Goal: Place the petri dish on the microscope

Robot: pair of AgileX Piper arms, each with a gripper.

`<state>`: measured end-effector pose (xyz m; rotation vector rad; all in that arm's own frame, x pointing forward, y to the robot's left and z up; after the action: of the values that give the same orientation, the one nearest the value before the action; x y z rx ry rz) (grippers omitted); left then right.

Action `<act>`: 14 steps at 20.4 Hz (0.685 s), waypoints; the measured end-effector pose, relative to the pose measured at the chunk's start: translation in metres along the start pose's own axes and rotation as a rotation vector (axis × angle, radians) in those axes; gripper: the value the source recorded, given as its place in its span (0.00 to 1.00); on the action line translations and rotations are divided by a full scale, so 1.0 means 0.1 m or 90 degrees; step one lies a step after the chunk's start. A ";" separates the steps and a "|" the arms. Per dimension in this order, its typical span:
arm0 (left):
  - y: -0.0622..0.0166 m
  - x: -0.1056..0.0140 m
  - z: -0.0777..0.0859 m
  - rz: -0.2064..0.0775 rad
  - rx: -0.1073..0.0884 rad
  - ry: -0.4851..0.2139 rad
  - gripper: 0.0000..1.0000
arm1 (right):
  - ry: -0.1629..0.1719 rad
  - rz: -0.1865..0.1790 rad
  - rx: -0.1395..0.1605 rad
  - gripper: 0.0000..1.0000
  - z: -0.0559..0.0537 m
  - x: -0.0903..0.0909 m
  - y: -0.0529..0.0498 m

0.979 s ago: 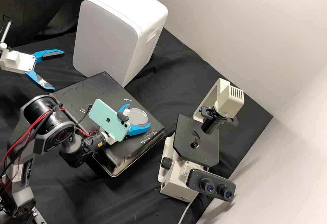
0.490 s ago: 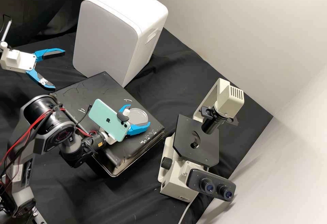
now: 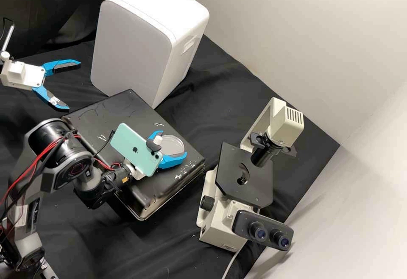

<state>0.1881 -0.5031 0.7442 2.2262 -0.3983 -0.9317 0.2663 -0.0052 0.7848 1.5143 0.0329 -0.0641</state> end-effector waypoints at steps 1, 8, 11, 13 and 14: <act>-0.003 0.00 0.00 -0.001 -0.001 0.000 1.00 | -0.003 0.006 0.000 0.00 0.01 -0.03 0.03; -0.019 0.01 0.00 -0.005 -0.003 0.000 1.00 | -0.047 0.137 0.028 0.00 0.05 -0.32 0.45; -0.019 0.01 0.00 -0.005 -0.003 0.000 1.00 | -0.054 0.149 0.031 0.00 0.07 -0.35 0.48; -0.019 0.01 0.00 -0.005 -0.003 0.000 1.00 | -0.054 0.149 0.031 0.00 0.07 -0.35 0.48; -0.019 0.01 0.00 -0.005 -0.003 0.000 1.00 | -0.054 0.149 0.031 0.00 0.07 -0.35 0.48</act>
<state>0.1887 -0.5019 0.7427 2.2244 -0.3869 -0.9361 0.2347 -0.0087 0.8356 1.5531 -0.2149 0.0595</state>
